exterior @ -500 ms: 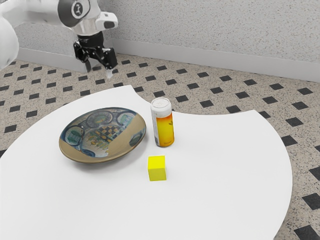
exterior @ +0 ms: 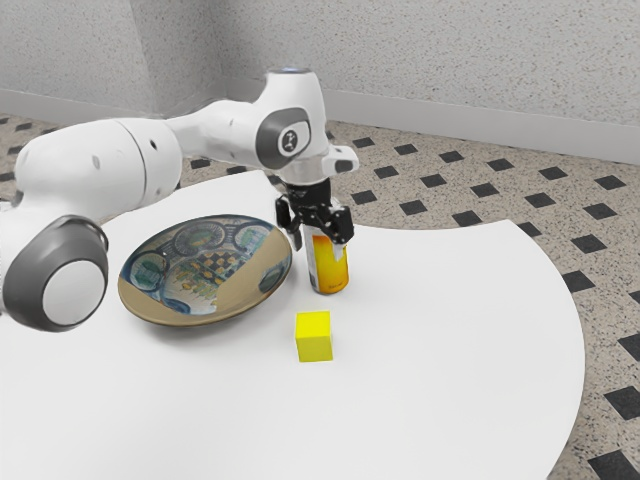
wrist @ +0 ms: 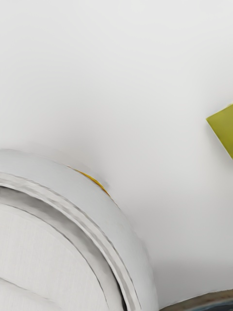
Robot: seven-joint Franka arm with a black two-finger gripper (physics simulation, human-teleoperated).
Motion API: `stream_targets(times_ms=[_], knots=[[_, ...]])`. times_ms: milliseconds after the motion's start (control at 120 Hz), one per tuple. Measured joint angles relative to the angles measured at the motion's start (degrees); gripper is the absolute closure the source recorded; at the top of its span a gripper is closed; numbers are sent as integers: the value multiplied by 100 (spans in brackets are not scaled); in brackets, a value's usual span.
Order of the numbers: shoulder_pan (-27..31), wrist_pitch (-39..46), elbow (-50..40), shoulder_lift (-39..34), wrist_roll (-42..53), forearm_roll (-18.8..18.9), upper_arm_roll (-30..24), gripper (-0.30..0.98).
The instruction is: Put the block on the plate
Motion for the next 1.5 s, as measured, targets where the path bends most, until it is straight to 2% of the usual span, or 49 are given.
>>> stream_targets(times_ms=[158, 625, 850, 1292, 1500], knots=[[-94, 472, -1179, -156, -968, -128, 33, 2], [-284, 1131, -1902, -301, -2893, -101, 49, 2], [-389, 1347, -2479, -660, -3407, -91, 103, 2], [-435, 1655, -2699, -637, -3988, -88, 106, 6], [-463, 1747, -2703, -639, -4138, -87, 104, 24]])
